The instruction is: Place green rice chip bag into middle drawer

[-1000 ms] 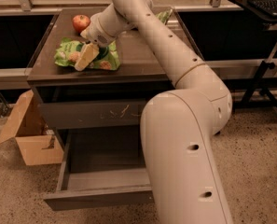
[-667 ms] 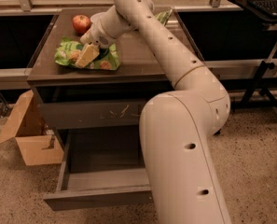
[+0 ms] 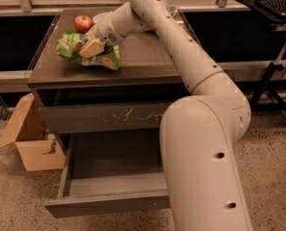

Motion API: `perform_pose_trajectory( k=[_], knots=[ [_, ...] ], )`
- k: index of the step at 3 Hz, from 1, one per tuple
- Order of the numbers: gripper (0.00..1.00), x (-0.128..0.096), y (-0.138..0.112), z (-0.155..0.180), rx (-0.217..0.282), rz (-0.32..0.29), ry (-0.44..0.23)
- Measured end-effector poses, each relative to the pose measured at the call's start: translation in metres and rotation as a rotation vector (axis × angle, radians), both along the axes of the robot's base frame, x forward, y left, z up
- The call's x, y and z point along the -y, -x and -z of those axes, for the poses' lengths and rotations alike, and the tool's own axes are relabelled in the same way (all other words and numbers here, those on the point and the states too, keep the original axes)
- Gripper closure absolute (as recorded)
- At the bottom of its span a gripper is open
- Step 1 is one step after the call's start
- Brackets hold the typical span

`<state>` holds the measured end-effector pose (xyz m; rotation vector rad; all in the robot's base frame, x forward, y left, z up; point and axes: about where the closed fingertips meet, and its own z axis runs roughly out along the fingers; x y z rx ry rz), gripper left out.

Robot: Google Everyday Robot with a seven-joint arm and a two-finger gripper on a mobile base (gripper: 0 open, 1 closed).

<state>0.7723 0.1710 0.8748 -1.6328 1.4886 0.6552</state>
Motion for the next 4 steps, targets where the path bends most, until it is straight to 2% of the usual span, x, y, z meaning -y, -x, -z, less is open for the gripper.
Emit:
perform_pose_trajectory(
  k=[1, 2, 3, 4],
  knots=[
    [1.00, 0.004, 0.017, -0.032, 0.028, -0.043, -0.133],
    [1.00, 0.003, 0.022, -0.030, 0.022, -0.059, -0.127],
    [1.00, 0.003, 0.042, -0.028, 0.009, -0.109, -0.113],
    [1.00, 0.024, 0.069, -0.057, 0.090, -0.105, -0.113]
  ],
)
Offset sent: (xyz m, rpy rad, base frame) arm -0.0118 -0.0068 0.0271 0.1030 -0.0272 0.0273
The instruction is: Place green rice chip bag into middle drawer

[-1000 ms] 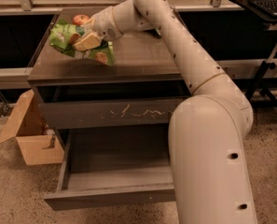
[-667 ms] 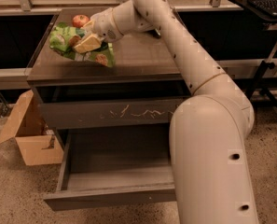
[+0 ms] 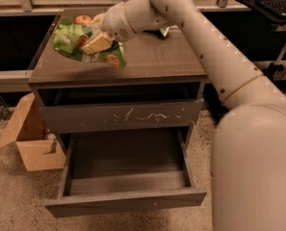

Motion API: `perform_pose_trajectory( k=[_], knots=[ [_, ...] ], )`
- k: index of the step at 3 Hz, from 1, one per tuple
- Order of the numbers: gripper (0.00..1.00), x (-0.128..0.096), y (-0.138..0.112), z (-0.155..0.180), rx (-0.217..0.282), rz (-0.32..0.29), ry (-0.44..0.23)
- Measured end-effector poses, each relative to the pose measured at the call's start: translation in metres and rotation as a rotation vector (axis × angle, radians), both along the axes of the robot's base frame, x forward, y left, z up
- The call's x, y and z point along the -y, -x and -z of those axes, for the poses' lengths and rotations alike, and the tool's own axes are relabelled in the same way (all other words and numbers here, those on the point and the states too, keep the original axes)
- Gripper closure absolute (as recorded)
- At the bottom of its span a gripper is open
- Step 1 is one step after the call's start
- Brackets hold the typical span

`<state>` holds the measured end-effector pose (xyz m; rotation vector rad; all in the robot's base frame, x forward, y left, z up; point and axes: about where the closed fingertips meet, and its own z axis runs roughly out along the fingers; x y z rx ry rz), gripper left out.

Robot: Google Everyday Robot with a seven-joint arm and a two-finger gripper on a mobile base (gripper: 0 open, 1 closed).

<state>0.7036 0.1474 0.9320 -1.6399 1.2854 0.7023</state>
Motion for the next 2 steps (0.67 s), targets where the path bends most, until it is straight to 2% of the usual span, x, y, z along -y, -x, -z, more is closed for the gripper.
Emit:
perform_pose_trajectory(
  k=[1, 2],
  knots=[
    [1.00, 0.024, 0.038, -0.020, 0.051, 0.039, -0.033],
    [1.00, 0.033, 0.072, 0.023, -0.028, 0.048, -0.013]
  ],
)
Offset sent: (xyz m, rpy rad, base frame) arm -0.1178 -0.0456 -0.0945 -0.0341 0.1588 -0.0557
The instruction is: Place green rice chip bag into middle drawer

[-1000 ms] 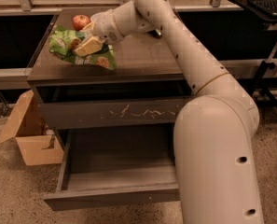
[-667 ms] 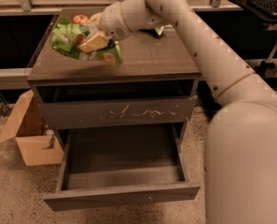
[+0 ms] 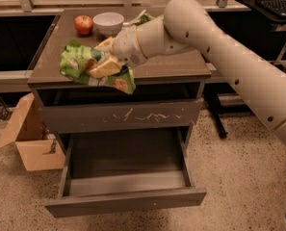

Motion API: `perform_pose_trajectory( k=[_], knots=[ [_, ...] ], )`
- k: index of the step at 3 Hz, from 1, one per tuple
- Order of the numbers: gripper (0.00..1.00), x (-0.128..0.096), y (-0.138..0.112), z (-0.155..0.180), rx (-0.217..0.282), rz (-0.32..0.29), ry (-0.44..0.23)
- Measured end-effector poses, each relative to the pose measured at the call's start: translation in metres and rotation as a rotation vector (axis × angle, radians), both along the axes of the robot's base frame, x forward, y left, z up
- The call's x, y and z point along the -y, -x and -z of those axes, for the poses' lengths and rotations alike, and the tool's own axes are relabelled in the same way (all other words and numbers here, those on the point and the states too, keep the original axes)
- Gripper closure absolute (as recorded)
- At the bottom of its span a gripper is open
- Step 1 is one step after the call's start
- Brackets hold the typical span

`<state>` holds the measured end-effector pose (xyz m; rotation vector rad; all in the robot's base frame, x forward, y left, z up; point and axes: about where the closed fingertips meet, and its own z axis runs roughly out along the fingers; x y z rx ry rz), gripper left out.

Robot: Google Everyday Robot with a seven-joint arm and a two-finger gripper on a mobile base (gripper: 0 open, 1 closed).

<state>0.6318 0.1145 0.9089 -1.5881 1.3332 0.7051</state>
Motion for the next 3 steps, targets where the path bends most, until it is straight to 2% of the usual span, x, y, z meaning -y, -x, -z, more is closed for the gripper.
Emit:
perform_pose_trajectory(
  k=[1, 2, 3],
  knots=[
    [1.00, -0.005, 0.012, 0.023, -0.032, -0.022, 0.027],
    [1.00, -0.005, 0.012, 0.023, -0.032, -0.022, 0.027],
    [1.00, 0.008, 0.027, 0.036, -0.059, 0.017, 0.082]
  ],
)
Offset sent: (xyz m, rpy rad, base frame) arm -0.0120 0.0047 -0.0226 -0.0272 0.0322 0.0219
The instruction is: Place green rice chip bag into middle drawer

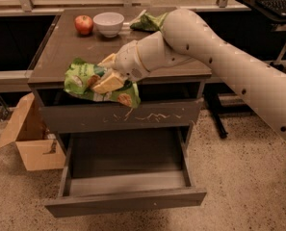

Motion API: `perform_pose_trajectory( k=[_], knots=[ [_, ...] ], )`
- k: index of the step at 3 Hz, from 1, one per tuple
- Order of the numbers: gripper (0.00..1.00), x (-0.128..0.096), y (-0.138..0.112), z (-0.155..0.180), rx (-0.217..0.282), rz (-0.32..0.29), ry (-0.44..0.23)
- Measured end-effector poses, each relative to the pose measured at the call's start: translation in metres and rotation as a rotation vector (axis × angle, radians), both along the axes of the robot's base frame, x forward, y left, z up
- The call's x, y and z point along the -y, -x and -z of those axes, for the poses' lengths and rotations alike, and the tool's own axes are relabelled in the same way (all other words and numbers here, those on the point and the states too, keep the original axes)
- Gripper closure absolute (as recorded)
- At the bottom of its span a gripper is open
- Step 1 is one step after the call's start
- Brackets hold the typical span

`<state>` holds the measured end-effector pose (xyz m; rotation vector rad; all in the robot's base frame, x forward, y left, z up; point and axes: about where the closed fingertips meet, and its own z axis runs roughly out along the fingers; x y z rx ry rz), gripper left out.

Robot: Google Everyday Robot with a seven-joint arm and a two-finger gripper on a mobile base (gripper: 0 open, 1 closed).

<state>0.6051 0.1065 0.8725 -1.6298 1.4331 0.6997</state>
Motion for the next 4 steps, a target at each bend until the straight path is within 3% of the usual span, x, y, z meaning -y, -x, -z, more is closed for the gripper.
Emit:
perform_pose_trajectory(
  k=[1, 2, 3, 4],
  knots=[
    [1.00, 0.021, 0.028, 0.019, -0.042, 0.078, 0.053],
    [1.00, 0.052, 0.056, 0.062, -0.116, 0.185, 0.074],
    [1.00, 0.071, 0.068, 0.101, -0.182, 0.250, 0.078],
    [1.00, 0.091, 0.074, 0.169, -0.304, 0.316, 0.104]
  ],
)
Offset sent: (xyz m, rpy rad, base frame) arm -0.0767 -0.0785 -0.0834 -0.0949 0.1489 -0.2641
